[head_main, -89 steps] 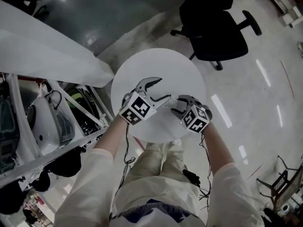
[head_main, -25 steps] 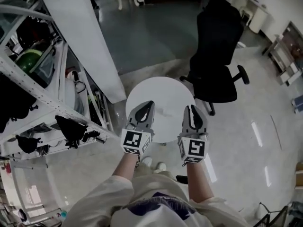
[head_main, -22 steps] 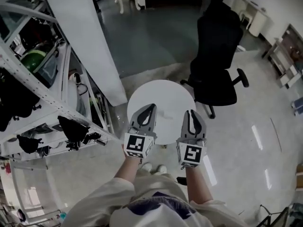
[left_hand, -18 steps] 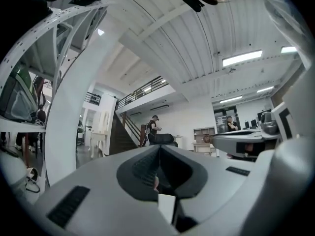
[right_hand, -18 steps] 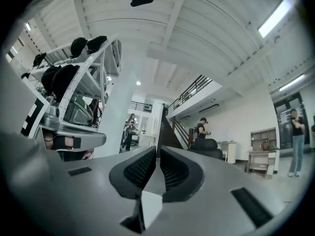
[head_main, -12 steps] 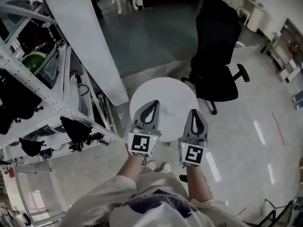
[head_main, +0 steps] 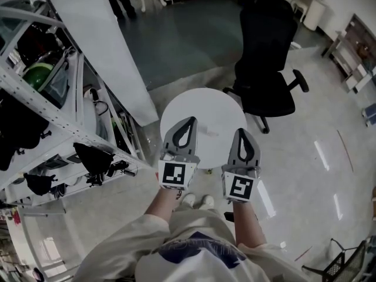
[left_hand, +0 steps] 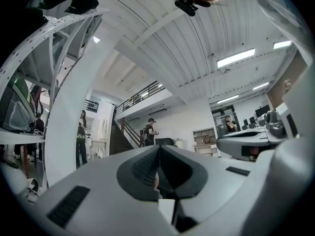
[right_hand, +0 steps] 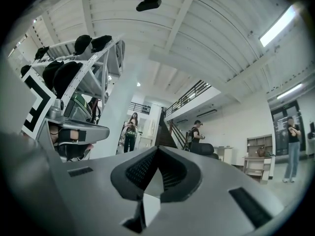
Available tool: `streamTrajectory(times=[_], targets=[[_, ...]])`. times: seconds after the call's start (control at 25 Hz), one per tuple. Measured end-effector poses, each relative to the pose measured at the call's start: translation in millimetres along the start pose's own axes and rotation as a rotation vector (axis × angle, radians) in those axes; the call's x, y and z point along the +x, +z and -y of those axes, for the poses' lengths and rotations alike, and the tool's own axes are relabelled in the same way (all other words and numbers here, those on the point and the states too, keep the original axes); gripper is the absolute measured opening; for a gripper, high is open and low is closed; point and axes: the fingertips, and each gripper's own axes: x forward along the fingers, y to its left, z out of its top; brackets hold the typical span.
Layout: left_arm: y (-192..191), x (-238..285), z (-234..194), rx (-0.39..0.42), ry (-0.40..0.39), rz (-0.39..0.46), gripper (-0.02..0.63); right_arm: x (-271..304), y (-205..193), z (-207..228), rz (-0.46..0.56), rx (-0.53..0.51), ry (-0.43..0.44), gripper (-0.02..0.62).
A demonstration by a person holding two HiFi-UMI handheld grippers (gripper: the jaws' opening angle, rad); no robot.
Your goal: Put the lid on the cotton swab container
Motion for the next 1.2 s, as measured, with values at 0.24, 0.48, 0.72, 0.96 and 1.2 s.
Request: streamTrajectory(times=[0.24,0.48,0.72,0.96,1.2], targets=[[-3,-5,-3,0.001,0.011,-0.008,0.000,-1,0,-2,-0.014,-0.030,0.002,0.008],[-3,-6,-8,0.008,0.021,-0.010,0.000,6,5,-1,-0.034,-0.018,0.001,0.006],[-5,-5,-9,0.009,0.029,-0.015,0.000,10,6,2,-0.029,-0.033,-0.003,0.006],[-9,-3,-10,0.019,0.032,-0.031,0.000,12,2,3,-0.040,-0.024,0.002,0.006],[-12,-4,-7,0.027,0.034,-0.037,0.000,10,1,8,-0.031,-0.037,-0.003,0.006]])
